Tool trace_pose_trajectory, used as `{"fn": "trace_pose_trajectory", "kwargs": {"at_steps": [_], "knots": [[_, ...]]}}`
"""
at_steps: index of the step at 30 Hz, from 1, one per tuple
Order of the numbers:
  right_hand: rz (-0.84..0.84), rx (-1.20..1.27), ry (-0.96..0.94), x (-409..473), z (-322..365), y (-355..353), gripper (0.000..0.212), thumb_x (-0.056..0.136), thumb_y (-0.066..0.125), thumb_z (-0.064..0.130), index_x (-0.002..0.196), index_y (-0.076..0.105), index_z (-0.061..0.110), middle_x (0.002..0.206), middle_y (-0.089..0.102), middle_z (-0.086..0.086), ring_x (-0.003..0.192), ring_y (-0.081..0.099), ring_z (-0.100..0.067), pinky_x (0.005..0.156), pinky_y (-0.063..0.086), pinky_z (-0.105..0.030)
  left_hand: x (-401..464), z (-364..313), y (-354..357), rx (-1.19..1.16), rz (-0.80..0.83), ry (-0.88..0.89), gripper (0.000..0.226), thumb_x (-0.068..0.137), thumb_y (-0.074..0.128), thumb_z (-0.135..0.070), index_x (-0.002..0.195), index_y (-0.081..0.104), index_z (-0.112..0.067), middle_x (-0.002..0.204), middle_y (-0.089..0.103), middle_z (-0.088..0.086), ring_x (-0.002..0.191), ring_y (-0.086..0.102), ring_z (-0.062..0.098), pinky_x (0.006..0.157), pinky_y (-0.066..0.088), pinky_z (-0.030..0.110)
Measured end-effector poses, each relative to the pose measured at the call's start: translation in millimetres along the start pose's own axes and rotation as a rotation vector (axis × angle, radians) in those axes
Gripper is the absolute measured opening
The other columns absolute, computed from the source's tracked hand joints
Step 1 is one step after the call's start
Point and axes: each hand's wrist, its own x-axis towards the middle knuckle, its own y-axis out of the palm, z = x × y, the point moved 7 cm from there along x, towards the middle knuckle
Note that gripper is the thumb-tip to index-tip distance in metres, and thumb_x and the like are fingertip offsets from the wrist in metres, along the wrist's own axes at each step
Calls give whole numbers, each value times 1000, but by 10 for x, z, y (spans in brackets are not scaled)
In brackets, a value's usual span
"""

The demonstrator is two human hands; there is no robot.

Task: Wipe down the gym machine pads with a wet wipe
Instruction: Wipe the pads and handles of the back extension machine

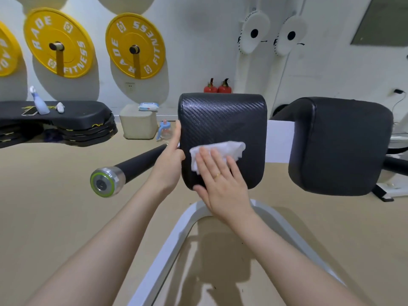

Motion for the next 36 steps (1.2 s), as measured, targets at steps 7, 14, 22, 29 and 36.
{"fn": "trace_pose_trajectory", "kwargs": {"at_steps": [7, 14, 22, 29, 36], "knots": [[53, 140, 181, 775, -423, -184, 65, 91, 23, 44, 146, 24, 8, 154, 23, -8, 143, 19, -24, 115, 5, -34, -46, -27, -16, 134, -16, 49, 64, 97, 40, -17, 144, 5, -45, 133, 32, -22, 121, 35, -3, 96, 31, 18], [69, 93, 79, -238, -261, -6, 57, 96, 31, 40, 143, 31, 8, 153, 26, -8, 140, 21, -24, 114, 14, -38, -71, -50, 0, 238, -75, 70, 67, 98, 39, -19, 145, -1, -43, 147, 37, -4, 129, 40, 12, 95, 32, 23], [99, 83, 106, -99, -438, -13, 56, 96, 27, 41, 143, 28, 10, 151, 25, -5, 140, 21, -21, 115, 9, -35, -100, -52, 20, 307, -20, 62, 106, 80, 69, -22, 142, -15, -45, 148, 34, -6, 130, 40, 15, 101, 42, 34], [85, 216, 219, 696, -820, -215, 63, 94, 21, 43, 148, 18, 12, 157, 14, -3, 145, 7, -19, 114, -4, -29, -85, -31, 47, 276, -89, 47, 109, 78, 71, -13, 142, -12, -46, 146, 36, -7, 127, 44, 15, 102, 42, 41], [57, 222, 152, -267, -639, 20, 62, 93, 34, 35, 145, 21, 5, 155, 16, -6, 143, 11, -22, 117, 11, -39, -85, -35, 58, 301, -92, 53, 108, 79, 70, -14, 141, -12, -47, 149, 33, -9, 131, 39, 15, 105, 40, 43]]}}
